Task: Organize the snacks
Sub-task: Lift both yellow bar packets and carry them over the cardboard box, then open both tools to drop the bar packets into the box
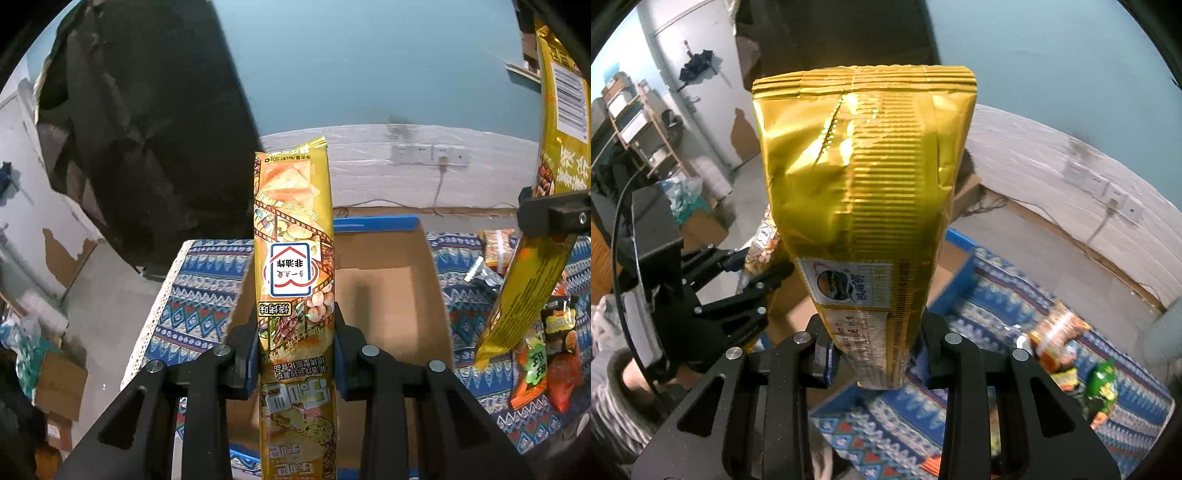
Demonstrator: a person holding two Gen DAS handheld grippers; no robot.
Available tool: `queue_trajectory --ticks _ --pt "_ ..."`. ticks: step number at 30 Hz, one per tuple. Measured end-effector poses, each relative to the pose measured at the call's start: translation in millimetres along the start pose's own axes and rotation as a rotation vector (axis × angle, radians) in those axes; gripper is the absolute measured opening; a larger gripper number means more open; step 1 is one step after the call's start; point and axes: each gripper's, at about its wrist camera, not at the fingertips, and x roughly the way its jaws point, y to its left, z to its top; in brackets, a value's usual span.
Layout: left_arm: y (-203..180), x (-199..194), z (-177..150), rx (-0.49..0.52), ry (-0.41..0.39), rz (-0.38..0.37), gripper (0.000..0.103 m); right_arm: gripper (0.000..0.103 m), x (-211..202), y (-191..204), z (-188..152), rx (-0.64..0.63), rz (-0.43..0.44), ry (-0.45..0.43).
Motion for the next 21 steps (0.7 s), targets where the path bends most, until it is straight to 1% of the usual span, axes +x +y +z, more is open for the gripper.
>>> queue_trajectory --ticks 2,7,11,14,17,20,21 --pt "9 4 -2 -0.015 0.005 0.002 0.032 0.032 10 8 7 -0.007 0.013 0.009" --pt "22 18 -8 -0.046 0.037 -0.010 0.032 0.032 34 19 11 -0.019 0.037 0.048" --pt "22 32 -11 -0.064 0.081 -0.031 0.032 0.032 58 24 8 -0.014 0.065 0.109" --pt "19 43 -14 -0.070 0.120 -0.040 0.032 0.032 74 20 2 0.006 0.074 0.154" --pt "12 45 -16 -0.046 0.125 -0.018 0.032 0.032 86 17 -3 0.018 0.065 0.189" --pt "7 41 -16 -0.024 0.106 0.016 0.032 0.033 94 15 -6 0.028 0.054 0.215" --pt "7 40 -16 -0.019 0.100 0.021 0.033 0.038 95 15 -7 0.033 0.051 0.218"
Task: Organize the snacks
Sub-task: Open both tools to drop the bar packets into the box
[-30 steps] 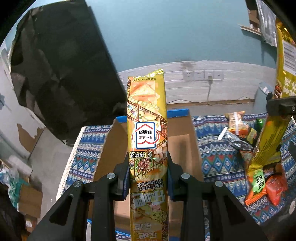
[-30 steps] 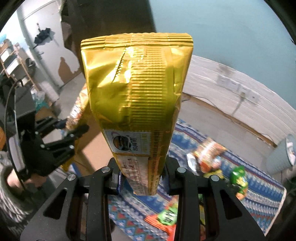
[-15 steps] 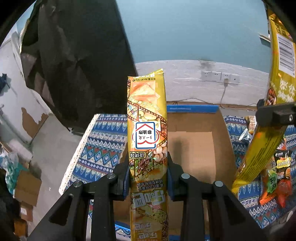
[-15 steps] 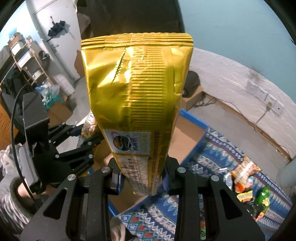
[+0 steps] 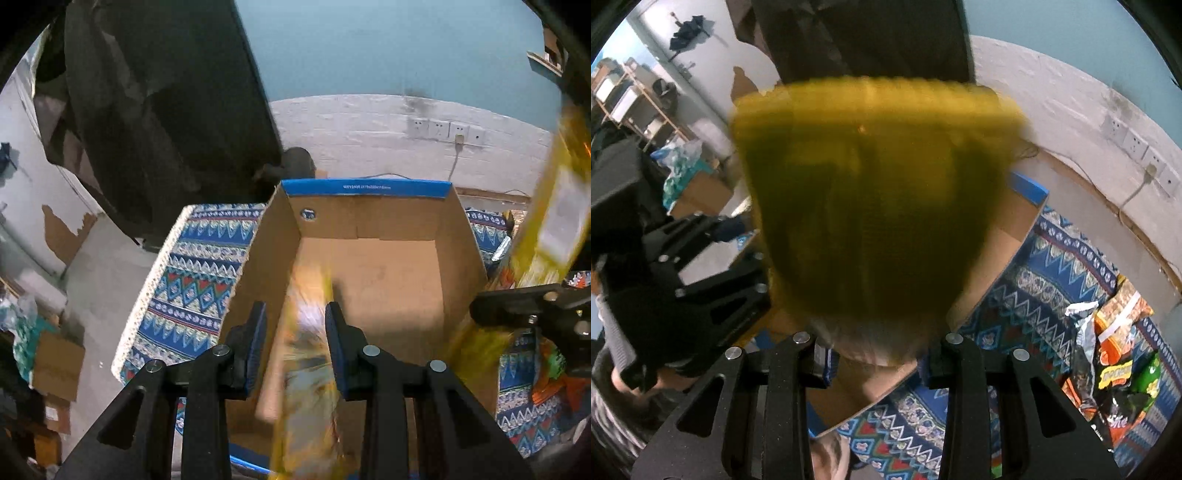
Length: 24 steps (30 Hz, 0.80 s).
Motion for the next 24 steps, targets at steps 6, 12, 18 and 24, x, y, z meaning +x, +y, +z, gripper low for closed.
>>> queue_trajectory --ticks 6,12,18,24 --pt "1 -2 0 -0.003 -0.006 0.017 0.057 0.069 -4 -8 1 0.029 -0.074 -0.028" --pt "3 -5 4 -0.025 -0.017 0.016 0.062 0.075 -17 -17 -1 0.036 -0.118 -0.093" --pt "2 -14 10 -0.054 -0.035 -0.023 0.064 0.076 -34 -25 -5 0.051 -0.146 -0.129" --pt "-12 -26 16 -0.052 -0.057 -0.070 0.064 0.078 -51 -40 -22 0.071 -0.191 -0.136"
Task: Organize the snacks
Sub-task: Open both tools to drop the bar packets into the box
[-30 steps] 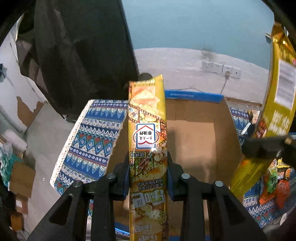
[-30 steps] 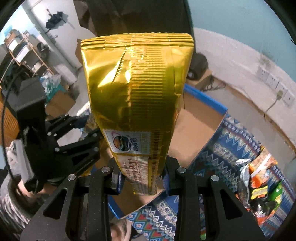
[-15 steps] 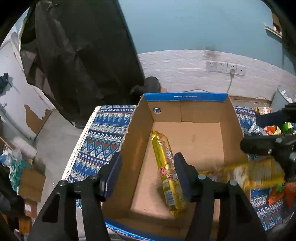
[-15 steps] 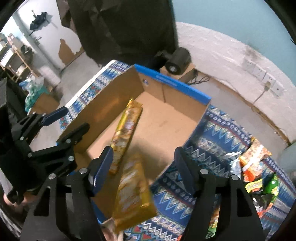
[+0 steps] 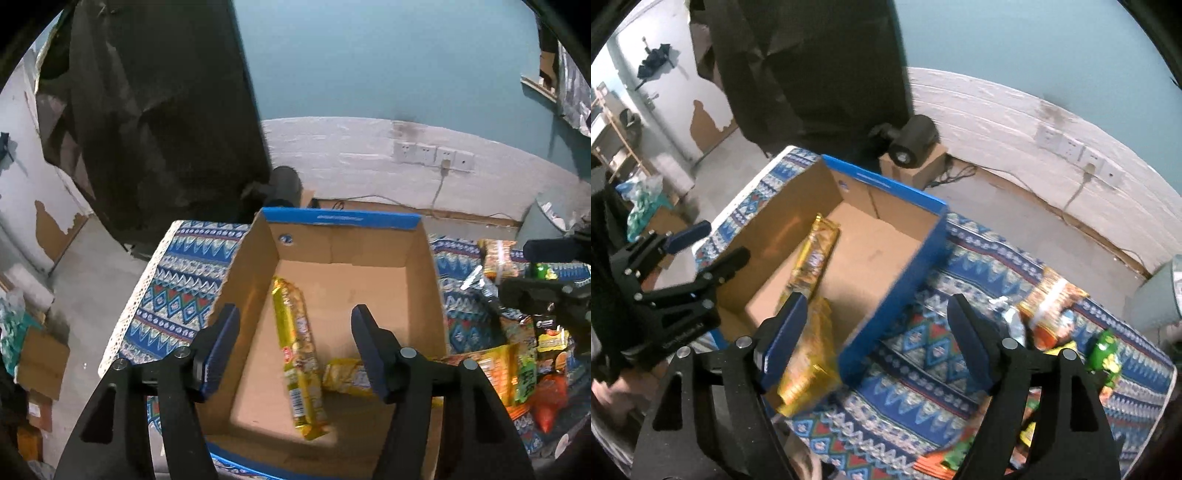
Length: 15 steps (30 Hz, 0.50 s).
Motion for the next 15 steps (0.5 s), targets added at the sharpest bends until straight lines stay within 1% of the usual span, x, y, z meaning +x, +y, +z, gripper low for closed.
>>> queue_trajectory --ticks 8,12,15 --pt "-39 -16 10 0.058 -0.044 -0.047 0.065 0.078 -24 -41 -22 0.055 -0.050 -0.007" --pt "-62 -28 15 0.089 -0.066 -0.079 0.069 0.078 -38 -60 -34 0.083 -0.075 -0.018" --pt "-80 -36 16 0.121 -0.086 -0.103 0.069 0.078 -47 -73 -44 0.104 -0.086 -0.021"
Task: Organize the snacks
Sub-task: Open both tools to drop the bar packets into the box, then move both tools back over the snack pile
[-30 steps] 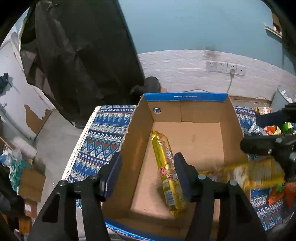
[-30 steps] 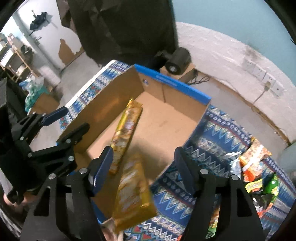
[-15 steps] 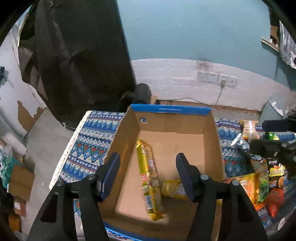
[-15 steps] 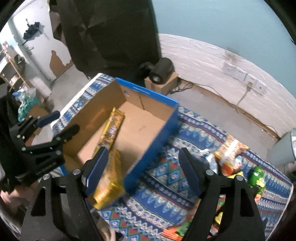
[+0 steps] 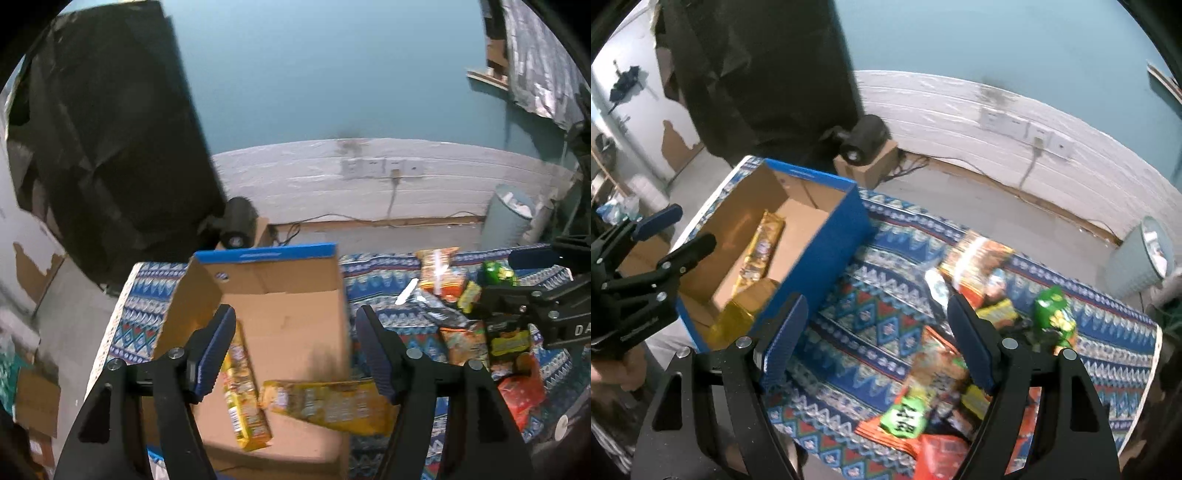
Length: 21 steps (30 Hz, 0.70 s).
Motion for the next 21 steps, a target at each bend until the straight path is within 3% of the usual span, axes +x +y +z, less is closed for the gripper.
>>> queue_trajectory --ticks 10,21 --pt "-59 -4 7 0.086 0.012 -0.093 0.071 0.078 -20 -47 -30 0.063 -0.037 0.008" --pt "-110 4 3 0.164 0.058 -0.141 0.075 0.078 -36 -88 -62 0.130 -0.066 0.016"
